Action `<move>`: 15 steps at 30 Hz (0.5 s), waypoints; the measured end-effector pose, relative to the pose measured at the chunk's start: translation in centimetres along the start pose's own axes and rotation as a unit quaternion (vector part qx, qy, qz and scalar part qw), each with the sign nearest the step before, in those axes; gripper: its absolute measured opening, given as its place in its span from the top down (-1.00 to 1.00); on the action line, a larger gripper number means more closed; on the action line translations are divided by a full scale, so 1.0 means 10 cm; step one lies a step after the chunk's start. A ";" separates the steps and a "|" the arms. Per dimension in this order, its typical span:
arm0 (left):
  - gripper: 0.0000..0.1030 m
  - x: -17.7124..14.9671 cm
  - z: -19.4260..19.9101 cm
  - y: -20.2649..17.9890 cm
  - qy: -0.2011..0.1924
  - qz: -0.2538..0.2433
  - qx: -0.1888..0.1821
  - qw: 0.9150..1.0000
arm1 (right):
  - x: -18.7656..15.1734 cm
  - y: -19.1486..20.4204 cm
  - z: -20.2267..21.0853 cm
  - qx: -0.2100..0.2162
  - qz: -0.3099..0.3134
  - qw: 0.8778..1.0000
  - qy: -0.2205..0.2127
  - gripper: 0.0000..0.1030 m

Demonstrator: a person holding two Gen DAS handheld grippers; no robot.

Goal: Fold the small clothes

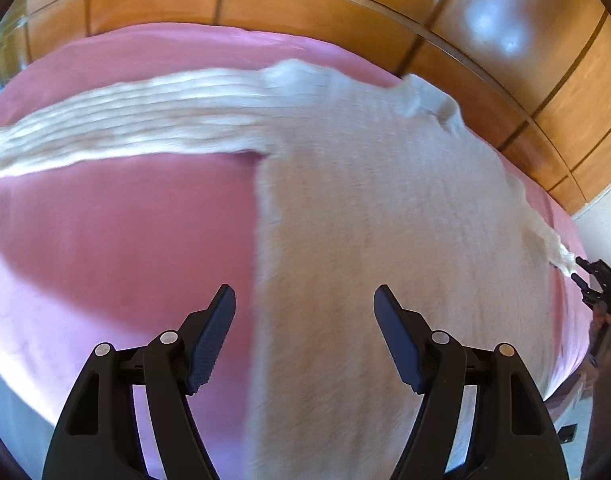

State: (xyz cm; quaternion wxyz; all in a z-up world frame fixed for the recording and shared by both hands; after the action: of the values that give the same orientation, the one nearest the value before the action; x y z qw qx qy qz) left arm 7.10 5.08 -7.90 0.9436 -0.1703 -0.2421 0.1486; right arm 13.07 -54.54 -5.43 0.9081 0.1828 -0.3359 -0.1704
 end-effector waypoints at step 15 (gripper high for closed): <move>-0.36 -0.52 0.31 0.78 0.051 0.065 -0.105 0.991 | -1.35 1.12 -0.24 0.150 0.070 0.977 0.131 0.01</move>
State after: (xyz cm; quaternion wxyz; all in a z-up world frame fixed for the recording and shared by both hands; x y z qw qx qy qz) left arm -0.40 10.99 -10.49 0.9199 -0.2908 -0.1967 0.1744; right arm 7.13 -38.32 -9.55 0.9160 0.3142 -0.2476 -0.0287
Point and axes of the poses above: each gripper's, at about its wrist camera, not at the fingertips, and z roughly against the way its jaws point, y to its left, x to its top, the point moved 1 cm from there along -z, roughly the way its jaws point, and after that the axes turned 14 degrees about z, right-handed, at the moved point
